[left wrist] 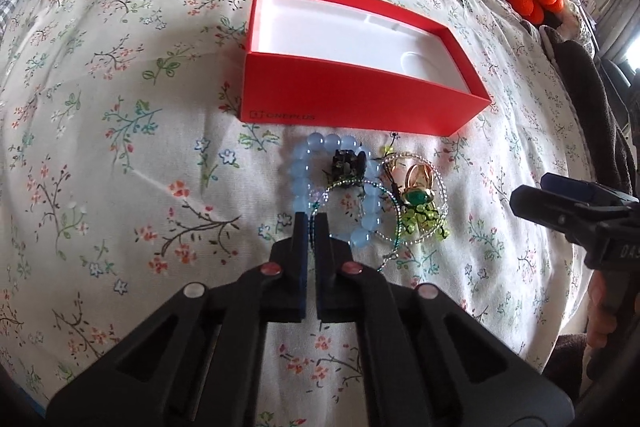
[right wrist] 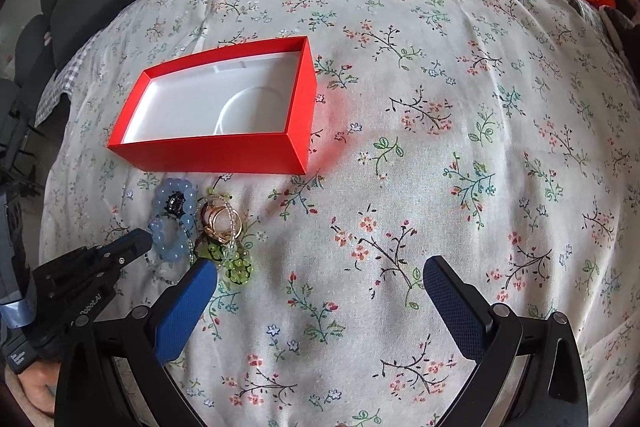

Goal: Organize jewelry
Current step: 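Grasp the thin multicolour bracelet with left tool while right tool grasps silver bracelet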

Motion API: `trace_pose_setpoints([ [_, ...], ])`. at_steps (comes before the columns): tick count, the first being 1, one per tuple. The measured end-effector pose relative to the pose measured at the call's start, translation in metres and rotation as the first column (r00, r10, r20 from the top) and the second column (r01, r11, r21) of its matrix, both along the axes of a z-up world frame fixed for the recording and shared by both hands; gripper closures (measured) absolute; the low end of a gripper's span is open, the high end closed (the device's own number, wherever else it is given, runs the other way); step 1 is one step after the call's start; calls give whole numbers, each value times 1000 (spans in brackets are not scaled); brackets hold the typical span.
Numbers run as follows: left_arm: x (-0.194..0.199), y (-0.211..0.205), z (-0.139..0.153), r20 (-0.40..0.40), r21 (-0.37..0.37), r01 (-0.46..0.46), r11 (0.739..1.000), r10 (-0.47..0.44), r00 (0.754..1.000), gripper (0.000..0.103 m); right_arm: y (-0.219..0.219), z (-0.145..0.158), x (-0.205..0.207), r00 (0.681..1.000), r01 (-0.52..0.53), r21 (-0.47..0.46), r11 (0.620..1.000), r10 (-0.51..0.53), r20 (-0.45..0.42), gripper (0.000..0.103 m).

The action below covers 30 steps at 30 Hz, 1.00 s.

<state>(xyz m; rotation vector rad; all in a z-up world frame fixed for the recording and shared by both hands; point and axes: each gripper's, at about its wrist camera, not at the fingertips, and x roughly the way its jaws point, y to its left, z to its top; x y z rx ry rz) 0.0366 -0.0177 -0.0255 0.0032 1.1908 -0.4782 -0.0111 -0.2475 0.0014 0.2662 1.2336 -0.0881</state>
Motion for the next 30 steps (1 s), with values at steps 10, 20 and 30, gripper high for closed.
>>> trace_pose_setpoints([
  [10,-5,24,34,45,-28,-57,998,58,997,100,2,-1,7,1000,-3,68,998,4,-12,0],
  [20,-7,31,47,58,-28,-79,996,81,995,100,6,-20,22,1000,2,293,956,3,-17,55],
  [30,-6,29,43,55,-23,-63,998,64,996,100,19,-47,40,999,16,388,921,5,-54,84],
])
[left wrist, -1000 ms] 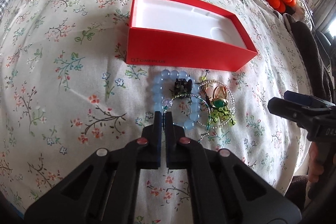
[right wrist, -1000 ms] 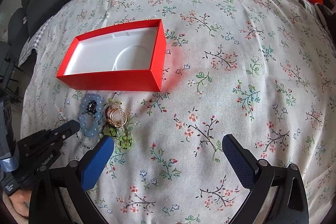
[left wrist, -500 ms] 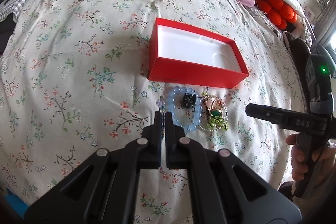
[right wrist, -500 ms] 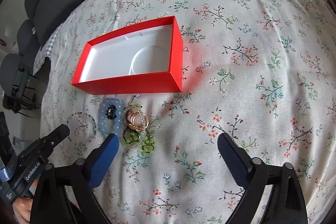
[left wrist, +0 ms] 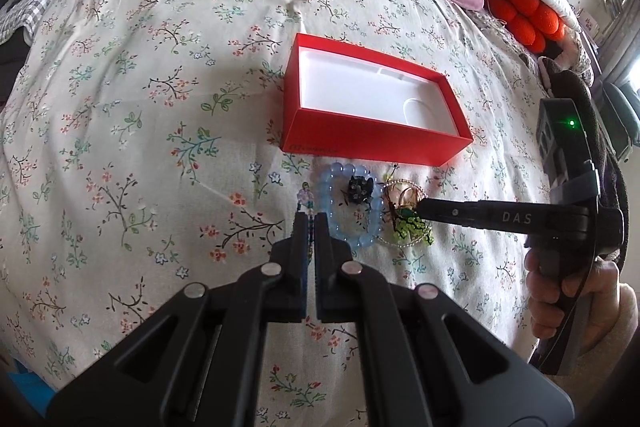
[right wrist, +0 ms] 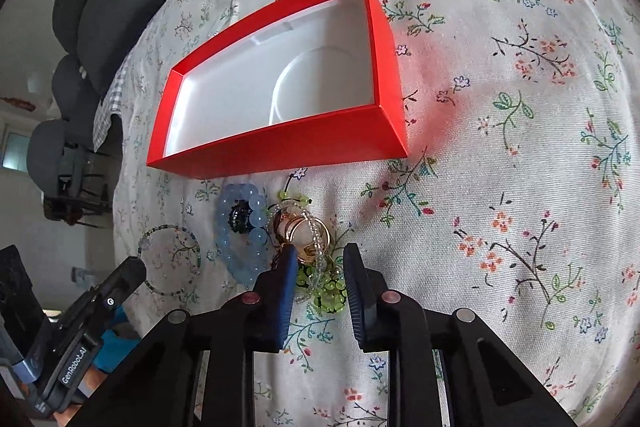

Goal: Organize jewelry
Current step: 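Grasp the thin multicolour bracelet with left tool while right tool grasps silver bracelet, then carry both bracelets into the red box and open both tools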

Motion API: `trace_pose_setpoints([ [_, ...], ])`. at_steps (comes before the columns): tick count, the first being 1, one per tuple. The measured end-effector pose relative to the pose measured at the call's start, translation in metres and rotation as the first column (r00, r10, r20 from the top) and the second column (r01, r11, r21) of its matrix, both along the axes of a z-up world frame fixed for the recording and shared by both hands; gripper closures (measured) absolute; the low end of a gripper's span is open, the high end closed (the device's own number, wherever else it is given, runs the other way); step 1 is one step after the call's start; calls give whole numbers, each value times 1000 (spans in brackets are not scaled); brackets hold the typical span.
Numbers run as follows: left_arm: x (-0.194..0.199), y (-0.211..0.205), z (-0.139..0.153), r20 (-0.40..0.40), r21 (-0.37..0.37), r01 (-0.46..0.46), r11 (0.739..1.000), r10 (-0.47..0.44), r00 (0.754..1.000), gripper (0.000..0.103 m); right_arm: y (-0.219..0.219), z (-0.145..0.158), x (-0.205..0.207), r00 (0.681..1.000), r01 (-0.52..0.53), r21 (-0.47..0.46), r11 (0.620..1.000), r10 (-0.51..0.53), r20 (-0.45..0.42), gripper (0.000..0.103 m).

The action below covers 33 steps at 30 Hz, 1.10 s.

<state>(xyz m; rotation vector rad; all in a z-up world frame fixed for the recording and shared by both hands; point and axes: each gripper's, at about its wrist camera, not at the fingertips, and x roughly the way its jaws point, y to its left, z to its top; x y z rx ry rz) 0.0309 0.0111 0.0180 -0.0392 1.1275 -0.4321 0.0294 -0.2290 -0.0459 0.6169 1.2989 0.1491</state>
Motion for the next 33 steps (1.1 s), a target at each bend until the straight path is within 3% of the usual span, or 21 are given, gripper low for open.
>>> trace_pose_setpoints([
  [4,0,0,1,3,-1,0,1000,0,1000,100,7,-2,3,1000,-14,45,999,13,13,96],
  [16,-4,7,26,50,-43,-12,999,14,999,100,12,49,-17,989,-34,25,999,30,147,97],
  [24,8,-9,52,90,-84,5,996,2,996,100,2,93,-23,960,-26,17,1000,20,279,97],
  [30,42,-39,67,77,-176,33,984,-20,997,100,-15,111,-6,934,28,36,999,-39,355,97],
  [33,59,-52,64,60,-264,39,964,-24,998,100,-25,112,4,929,53,45,998,-66,364,97],
])
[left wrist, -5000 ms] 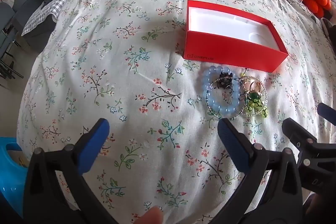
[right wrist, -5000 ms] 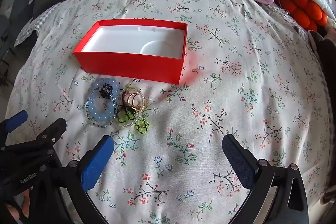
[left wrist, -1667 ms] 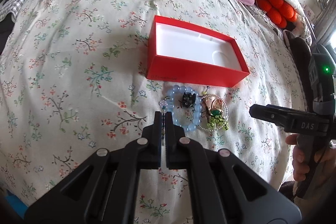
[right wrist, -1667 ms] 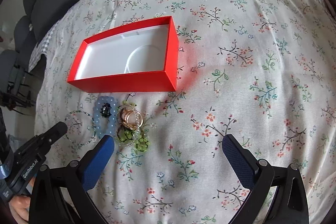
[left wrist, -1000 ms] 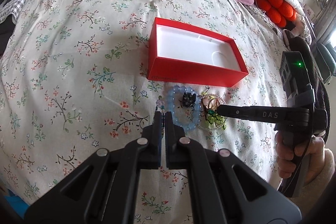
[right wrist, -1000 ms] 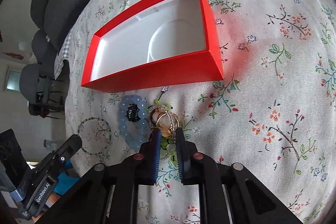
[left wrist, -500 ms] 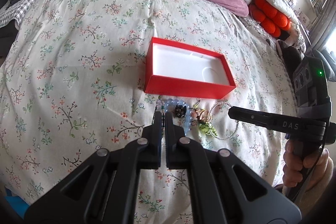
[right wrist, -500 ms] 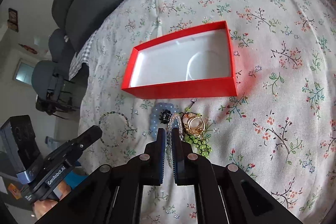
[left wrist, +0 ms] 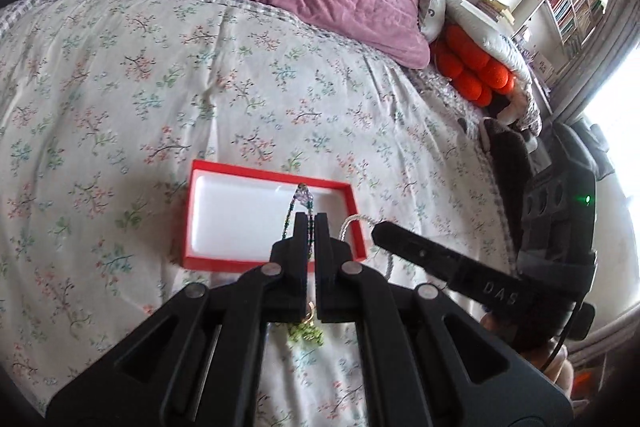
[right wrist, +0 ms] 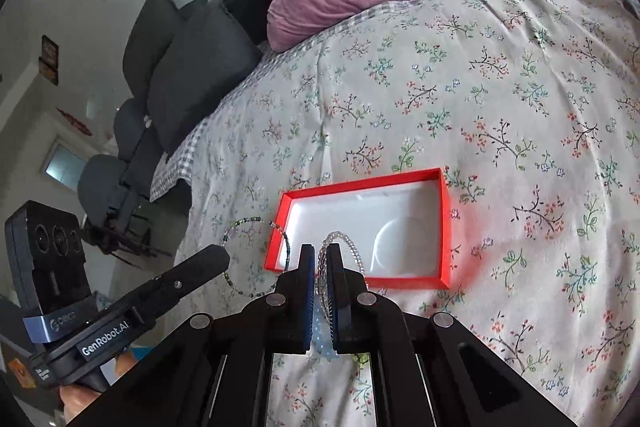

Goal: Organize jewelry
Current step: 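Carry both bracelets into the red box and open both tools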

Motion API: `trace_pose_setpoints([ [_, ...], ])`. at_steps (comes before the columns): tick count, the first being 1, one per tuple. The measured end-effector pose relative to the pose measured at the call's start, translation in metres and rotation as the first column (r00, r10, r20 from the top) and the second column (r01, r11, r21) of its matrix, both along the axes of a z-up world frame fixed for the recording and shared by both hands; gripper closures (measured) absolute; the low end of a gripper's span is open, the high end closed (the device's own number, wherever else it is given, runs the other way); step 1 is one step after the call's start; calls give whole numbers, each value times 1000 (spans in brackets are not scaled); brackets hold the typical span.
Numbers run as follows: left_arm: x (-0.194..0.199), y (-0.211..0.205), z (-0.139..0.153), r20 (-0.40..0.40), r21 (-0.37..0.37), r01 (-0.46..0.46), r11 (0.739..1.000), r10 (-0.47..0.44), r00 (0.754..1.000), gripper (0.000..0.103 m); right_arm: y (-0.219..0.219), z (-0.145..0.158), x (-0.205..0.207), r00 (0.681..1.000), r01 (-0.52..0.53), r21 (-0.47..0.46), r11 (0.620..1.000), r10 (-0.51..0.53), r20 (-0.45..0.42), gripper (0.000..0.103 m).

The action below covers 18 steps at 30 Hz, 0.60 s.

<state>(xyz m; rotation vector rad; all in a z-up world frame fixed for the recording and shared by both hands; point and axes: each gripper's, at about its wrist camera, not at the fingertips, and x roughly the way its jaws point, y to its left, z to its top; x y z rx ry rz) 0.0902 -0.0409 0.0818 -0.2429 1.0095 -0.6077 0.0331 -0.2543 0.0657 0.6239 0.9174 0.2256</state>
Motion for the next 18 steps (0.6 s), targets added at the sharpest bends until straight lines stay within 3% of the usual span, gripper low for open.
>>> trace_pose_setpoints([
  [3,15,-5,-18,-41,-62,-17,998,14,999,100,-9,-3,9,1000,21,-2,1000,-21,13,97],
  [5,23,-8,-37,-63,-49,-38,998,35,997,100,-15,-6,13,999,37,-11,999,-37,17,97],
  [12,33,-1,-64,-40,162,-101,982,109,993,100,-20,-23,27,999,46,-20,999,-46,-10,97],
  [18,35,12,-74,-23,247,-129,960,139,990,100,-2,-28,36,1000,-16,54,998,15,22,97],
])
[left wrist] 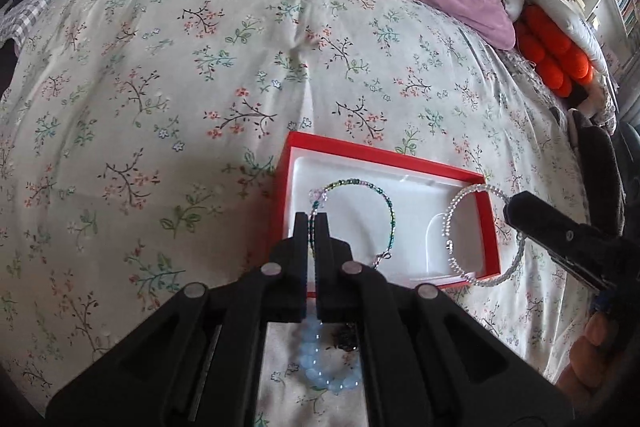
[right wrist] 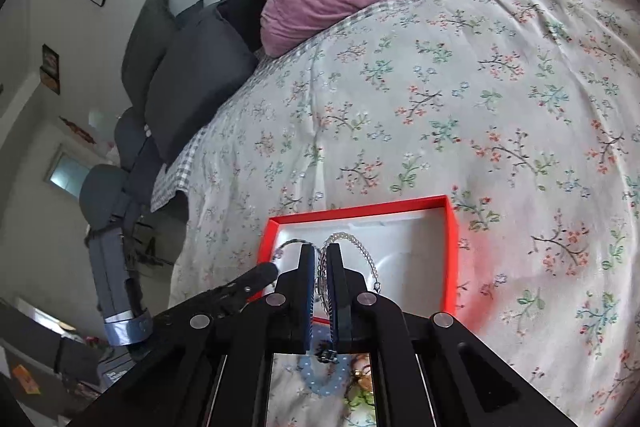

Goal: Organize jewelry
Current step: 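Carry both bracelets into the red box and open both tools, then grasp the light-blue bead bracelet with the left tool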

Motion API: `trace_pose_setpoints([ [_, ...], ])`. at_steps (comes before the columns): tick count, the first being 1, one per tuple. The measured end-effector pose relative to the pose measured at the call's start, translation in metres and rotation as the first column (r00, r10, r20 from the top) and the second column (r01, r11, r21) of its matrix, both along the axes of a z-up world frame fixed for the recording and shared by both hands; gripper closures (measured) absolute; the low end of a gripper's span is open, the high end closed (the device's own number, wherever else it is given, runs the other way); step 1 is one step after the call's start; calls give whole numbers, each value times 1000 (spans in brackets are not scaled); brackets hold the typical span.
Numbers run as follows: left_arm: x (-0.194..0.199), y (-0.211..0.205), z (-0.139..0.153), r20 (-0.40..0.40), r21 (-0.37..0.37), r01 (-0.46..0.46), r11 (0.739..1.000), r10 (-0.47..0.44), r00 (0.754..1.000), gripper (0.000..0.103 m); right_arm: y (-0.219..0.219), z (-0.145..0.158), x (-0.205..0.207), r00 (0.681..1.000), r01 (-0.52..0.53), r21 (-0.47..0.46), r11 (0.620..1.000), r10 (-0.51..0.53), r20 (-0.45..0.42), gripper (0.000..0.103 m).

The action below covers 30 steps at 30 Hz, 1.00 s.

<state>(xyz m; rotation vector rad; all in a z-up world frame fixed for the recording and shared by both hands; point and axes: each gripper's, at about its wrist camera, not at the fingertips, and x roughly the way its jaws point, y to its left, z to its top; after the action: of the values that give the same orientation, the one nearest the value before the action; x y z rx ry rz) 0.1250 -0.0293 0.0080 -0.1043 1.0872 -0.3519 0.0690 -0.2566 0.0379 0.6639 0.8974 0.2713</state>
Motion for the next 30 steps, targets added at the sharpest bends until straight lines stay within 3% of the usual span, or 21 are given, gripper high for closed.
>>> trace_pose_setpoints([
  [2,-1,2,0,4,9,-1,1000,1,1000,100,5,-6,4,1000,-17,23,1000,17,-4,97],
  [9,-4,-2,3,35,44,17,999,-19,999,100,-2,-38,12,994,29,-119,992,-42,-106,97],
  [16,-7,-7,10,73,79,47,996,-53,996,100,-7,-31,7,995,52,-213,976,-68,-69,95],
  [17,-8,-7,11,75,84,50,995,-56,996,98,-7,-28,6,995,55,-221,974,-71,-66,87],
  [19,-11,-6,15,74,90,57,994,-64,995,92,-10,-25,4,995,46,-220,974,-65,-77,84],
  [22,-19,-2,23,93,98,59,993,-69,993,72,-14,-18,-2,995,43,-212,976,-61,-82,68],
  [24,-26,1,28,104,114,65,991,-77,992,56,-15,-13,-8,995,47,-210,977,-64,-75,41],
  [26,-35,4,31,118,132,69,989,-85,989,42,-15,-6,-17,997,49,-218,975,-62,-53,38],
  [30,-44,8,28,73,168,93,981,-107,992,38,-10,4,-31,998,23,-282,959,-38,-47,36],
])
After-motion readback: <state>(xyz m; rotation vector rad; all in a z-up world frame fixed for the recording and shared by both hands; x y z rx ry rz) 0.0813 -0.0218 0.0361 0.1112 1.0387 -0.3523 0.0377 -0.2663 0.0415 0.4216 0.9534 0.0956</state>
